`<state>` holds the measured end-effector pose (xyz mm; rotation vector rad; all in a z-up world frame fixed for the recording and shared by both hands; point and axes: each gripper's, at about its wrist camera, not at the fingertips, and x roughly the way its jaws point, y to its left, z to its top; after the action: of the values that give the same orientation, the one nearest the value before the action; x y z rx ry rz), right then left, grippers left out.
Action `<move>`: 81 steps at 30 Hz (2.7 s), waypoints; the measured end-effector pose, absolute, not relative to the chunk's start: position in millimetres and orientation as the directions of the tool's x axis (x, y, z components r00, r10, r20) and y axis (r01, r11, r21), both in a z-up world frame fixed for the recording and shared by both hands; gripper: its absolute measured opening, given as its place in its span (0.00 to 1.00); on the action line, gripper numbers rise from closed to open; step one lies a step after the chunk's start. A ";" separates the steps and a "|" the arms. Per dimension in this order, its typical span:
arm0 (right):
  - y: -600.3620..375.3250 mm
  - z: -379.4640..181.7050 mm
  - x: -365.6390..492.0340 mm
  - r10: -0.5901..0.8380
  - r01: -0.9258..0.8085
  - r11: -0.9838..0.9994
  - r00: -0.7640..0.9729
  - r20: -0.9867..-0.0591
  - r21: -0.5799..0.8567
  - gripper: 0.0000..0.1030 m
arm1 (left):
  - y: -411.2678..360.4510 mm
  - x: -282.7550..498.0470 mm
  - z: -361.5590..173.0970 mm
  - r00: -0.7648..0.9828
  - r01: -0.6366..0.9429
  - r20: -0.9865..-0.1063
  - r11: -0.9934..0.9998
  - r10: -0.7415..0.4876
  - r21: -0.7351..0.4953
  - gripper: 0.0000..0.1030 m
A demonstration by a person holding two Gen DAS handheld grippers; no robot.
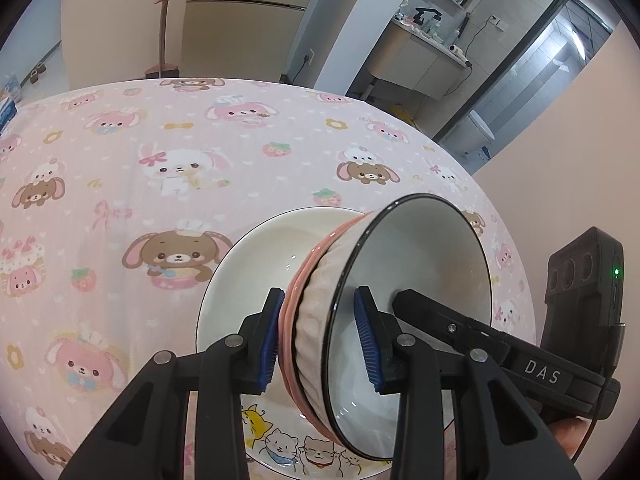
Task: Organize plates and bowls
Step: 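Lift the bowl stack with both grippers and carry it over the 'life' plate stack, then lower the bowl stack onto the 'life' plate and open both grippers, then withdraw both grippers up and away from the stacked dishes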
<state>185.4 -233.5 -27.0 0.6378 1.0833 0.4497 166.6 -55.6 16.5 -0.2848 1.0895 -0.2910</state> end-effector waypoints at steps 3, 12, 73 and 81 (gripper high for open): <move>-231.2 -26.0 185.7 0.610 -0.030 0.752 0.411 -0.678 0.658 0.35 | -56.2 166.8 15.5 0.431 0.092 -0.824 0.926 -0.368 -0.365 0.37; -228.6 -27.2 190.6 0.581 -0.032 0.780 0.406 -0.705 0.624 0.35 | -57.3 171.4 9.8 0.425 0.105 -0.827 0.928 -0.368 -0.359 0.36; -234.2 50.4 23.5 0.232 -0.225 0.973 0.960 -0.156 0.057 1.00 | 7.4 -21.3 45.6 0.982 0.148 -0.101 0.984 -0.158 -0.099 1.00; -234.2 33.8 20.1 0.229 -0.225 0.973 0.959 -0.168 0.040 1.00 | 13.2 -15.5 30.6 0.977 0.146 -0.147 0.987 -0.155 -0.068 1.00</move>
<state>20.1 -234.2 33.8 0.0203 0.1724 0.2304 -15.5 13.2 30.6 -0.0572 0.1527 -0.1516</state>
